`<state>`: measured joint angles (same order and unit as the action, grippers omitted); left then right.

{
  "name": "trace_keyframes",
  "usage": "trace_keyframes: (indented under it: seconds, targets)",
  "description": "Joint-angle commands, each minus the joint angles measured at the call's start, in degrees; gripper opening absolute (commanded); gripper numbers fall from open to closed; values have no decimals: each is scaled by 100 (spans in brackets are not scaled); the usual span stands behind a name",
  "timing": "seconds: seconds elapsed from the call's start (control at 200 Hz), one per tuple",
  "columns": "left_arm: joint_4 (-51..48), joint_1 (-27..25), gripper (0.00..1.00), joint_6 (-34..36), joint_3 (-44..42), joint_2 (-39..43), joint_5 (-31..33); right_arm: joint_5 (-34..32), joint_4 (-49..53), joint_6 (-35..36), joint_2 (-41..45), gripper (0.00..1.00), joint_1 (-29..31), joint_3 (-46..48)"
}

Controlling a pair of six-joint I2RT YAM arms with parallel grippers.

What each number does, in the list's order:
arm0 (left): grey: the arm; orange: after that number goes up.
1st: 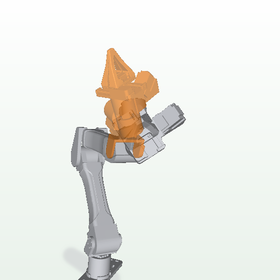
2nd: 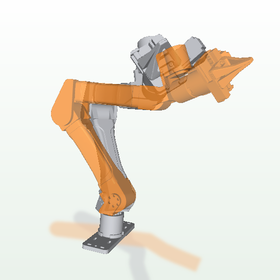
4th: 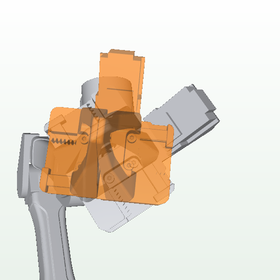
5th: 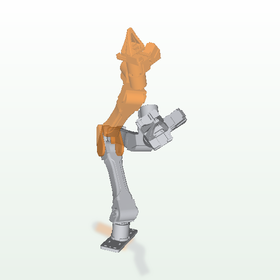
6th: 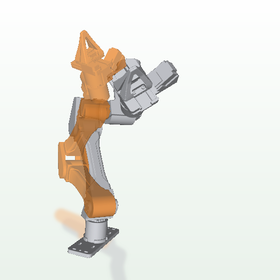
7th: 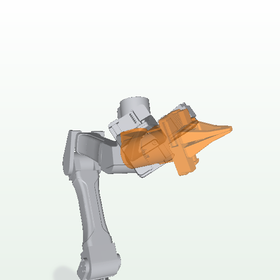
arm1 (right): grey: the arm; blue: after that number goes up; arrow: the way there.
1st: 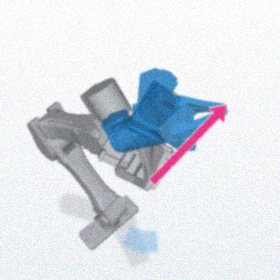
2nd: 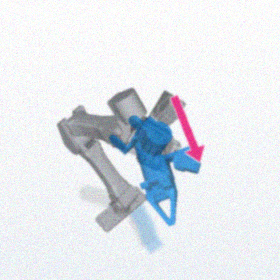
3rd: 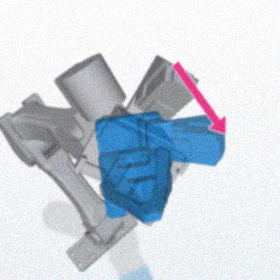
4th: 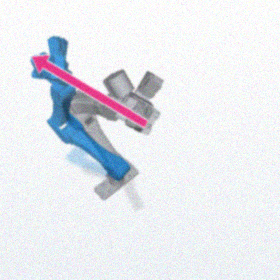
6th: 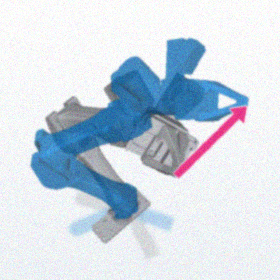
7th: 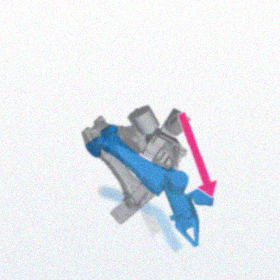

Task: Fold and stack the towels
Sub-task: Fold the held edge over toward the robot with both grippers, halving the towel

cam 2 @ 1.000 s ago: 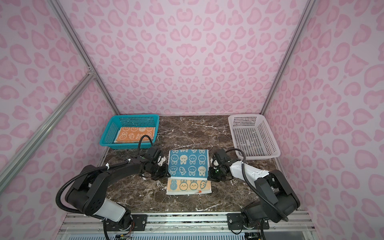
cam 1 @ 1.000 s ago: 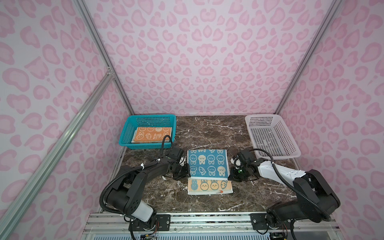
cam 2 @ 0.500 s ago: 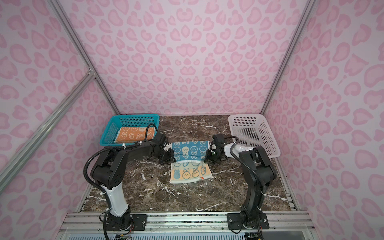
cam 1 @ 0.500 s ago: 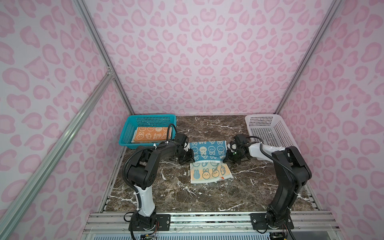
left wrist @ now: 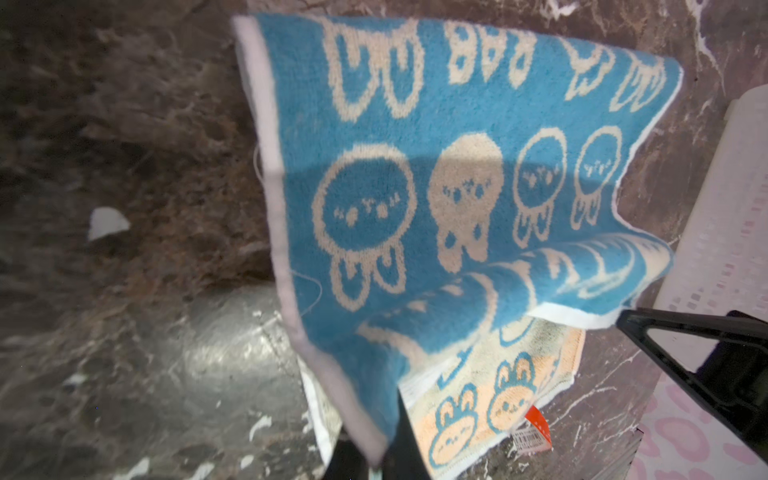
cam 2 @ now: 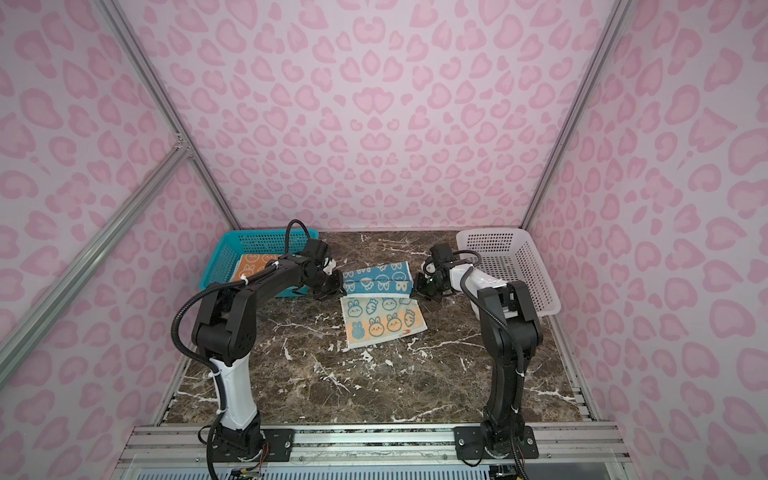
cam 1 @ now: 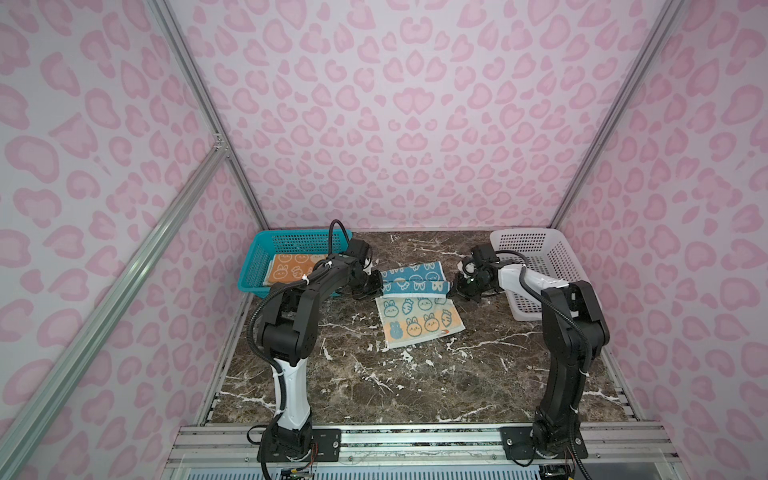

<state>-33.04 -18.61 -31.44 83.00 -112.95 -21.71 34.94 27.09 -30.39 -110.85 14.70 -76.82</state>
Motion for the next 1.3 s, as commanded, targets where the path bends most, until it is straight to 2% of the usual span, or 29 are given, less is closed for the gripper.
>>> trace_keyframes:
  seconds: [0.0,0.28,0.58,0.825,1.05,1.295]
  targets:
    - [-3,-99,3,-58,-292,457,-79,-2,359,187,353,0,9,-59]
    - [445,-550,3,-436,-1635,1533,-95,-189,648,375,1115,0,23,466]
    - [951,-863,3,-668,-2730,1851,-1,-392,228,376,1692,0,20,1881]
    - [1294,-1017,3,-741,-3112,1606,-34,-391,-204,397,1443,0,0,2533]
    - [1316,-1031,2,-724,-3202,1545,-15,-408,-253,437,1201,0,4,2446]
    - [924,-1031,2,-648,-2929,1819,32,-415,-98,439,1505,0,-3,2358]
